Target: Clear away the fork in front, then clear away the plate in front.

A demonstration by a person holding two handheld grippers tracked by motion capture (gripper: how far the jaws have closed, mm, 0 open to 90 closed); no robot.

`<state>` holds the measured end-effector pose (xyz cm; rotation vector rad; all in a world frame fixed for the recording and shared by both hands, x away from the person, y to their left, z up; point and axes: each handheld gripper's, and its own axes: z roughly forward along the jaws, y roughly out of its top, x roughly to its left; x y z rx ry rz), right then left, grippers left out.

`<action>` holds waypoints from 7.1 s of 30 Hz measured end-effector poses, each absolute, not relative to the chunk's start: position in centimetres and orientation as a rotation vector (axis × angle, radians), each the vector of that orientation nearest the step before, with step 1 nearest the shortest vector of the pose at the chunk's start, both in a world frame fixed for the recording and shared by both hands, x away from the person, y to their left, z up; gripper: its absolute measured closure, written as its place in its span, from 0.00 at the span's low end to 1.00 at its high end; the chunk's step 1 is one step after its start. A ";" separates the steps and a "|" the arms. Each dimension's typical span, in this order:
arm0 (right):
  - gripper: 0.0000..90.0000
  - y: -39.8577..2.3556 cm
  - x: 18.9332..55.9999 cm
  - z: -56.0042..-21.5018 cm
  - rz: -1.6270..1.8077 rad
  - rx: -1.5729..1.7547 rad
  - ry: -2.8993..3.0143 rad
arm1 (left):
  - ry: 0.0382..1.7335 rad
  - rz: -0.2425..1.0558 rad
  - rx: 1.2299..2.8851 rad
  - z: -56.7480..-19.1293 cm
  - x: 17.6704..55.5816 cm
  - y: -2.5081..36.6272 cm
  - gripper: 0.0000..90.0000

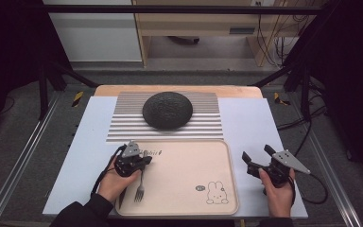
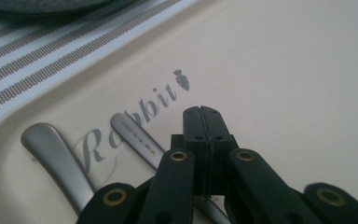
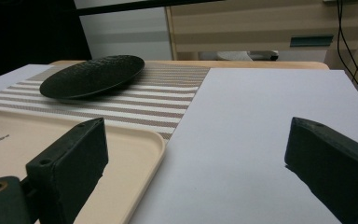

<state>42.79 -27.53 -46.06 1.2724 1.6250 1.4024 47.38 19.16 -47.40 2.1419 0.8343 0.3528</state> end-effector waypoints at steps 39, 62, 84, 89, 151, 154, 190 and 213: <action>0.06 -27.2 42.8 -46.1 1.408 1.242 1.667 | 0.700 0.548 1.957 -45.2 48.7 19.0 0.27; 0.08 -26.9 41.8 -46.3 1.383 1.102 1.826 | 0.586 0.630 2.070 -42.3 52.8 18.3 0.06; 0.07 -26.2 41.7 -46.6 1.358 1.089 1.866 | 0.333 0.791 2.287 -41.4 56.4 14.6 0.11; 0.07 -26.2 41.7 -46.5 1.358 1.088 1.861 | 0.309 0.842 2.310 -42.1 57.0 14.3 0.13; 0.07 -26.1 41.8 -46.7 1.354 1.096 1.872 | 0.117 1.149 2.491 -47.4 59.1 13.1 0.41; 0.07 -26.1 41.8 -46.7 1.355 1.098 1.873 | 0.105 1.159 2.499 -47.4 59.0 13.0 0.41; 0.07 -26.1 41.8 -46.7 1.355 1.100 1.879 | 0.053 1.215 2.500 -48.4 59.3 12.5 0.65; 0.07 -26.1 41.9 -46.8 1.355 1.101 1.876 | -0.145 1.383 2.534 -49.0 58.1 11.4 0.90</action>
